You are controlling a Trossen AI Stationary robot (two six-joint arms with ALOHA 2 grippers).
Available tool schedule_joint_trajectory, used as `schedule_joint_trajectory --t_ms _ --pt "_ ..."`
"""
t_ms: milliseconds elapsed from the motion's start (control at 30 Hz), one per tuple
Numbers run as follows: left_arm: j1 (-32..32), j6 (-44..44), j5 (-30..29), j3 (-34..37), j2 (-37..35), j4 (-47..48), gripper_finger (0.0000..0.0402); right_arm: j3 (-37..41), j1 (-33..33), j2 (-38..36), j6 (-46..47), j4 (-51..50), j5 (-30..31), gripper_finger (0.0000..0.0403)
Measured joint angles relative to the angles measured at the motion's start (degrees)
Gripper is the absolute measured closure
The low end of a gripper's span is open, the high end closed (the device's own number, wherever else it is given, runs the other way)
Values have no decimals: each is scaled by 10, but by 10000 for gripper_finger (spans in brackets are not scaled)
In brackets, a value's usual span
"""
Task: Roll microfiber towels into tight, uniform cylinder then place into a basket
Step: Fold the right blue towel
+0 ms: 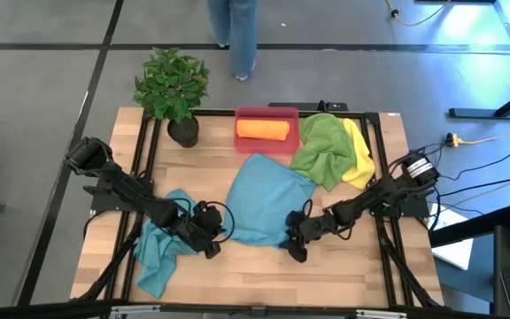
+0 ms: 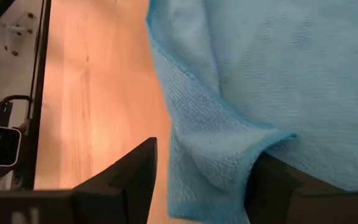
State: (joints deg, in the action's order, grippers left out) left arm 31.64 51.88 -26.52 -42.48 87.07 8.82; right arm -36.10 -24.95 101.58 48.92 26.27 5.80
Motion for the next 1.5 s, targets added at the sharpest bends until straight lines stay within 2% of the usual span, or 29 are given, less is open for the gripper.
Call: schedule_joint_trajectory --t_ms 100,200,500,567,767,1067,1167,1333,1500 --pt "0 0 0 0 0 0 401 -11 0 5 -31 -7 1 211" --pt "0 -20 0 0 0 -1 401 -11 0 -4 -75 -11 1 239" --pt "0 -73 -29 0 0 -10 401 -11 0 -20 -118 -16 1 376" --pt "0 -104 -37 0 0 -16 401 -11 0 -21 -130 -16 1 394" --pt "0 -188 -55 0 -9 -19 389 -10 0 -21 -136 -18 10 391" --pt "15 -206 -54 0 -64 36 288 -10 -3 -21 -152 -28 50 392" --pt "32 -206 -54 0 -88 70 266 -10 -3 -21 -152 -40 51 397" --pt "59 -240 -58 0 -103 144 255 -10 -3 -21 -152 -47 51 397" --pt "67 -312 -52 0 -82 216 257 -10 -3 -21 -152 -47 52 392"
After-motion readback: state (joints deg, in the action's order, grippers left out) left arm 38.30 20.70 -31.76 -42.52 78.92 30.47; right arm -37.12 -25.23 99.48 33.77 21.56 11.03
